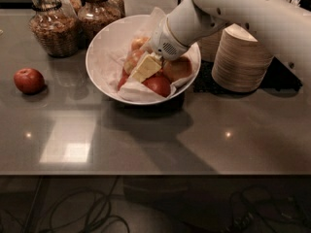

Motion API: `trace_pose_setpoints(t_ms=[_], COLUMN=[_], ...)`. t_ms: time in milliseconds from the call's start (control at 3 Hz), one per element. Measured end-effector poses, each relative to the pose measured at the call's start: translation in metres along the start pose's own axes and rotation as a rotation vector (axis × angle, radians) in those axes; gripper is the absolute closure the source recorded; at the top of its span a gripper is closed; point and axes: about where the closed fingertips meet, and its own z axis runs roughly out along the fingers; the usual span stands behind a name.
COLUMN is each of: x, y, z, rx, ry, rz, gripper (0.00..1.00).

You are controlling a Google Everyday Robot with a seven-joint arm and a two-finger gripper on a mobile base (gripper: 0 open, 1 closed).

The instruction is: Pick apple from white bowl

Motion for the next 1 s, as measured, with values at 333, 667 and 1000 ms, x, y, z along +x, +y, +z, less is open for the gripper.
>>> trace_pose_setpoints(t_ms=[333,667,1000], x=[0.0000,0.0000,-0.0009], y=[0.0000,0.0000,0.0005], z=[0.0000,0.0000,-0.0003], rx=[0.000,0.000,-0.002], ry=[0.000,0.000,-0.001], rz=[0.000,0.000,-0.001], gripper=[0.87,1.00,1.00])
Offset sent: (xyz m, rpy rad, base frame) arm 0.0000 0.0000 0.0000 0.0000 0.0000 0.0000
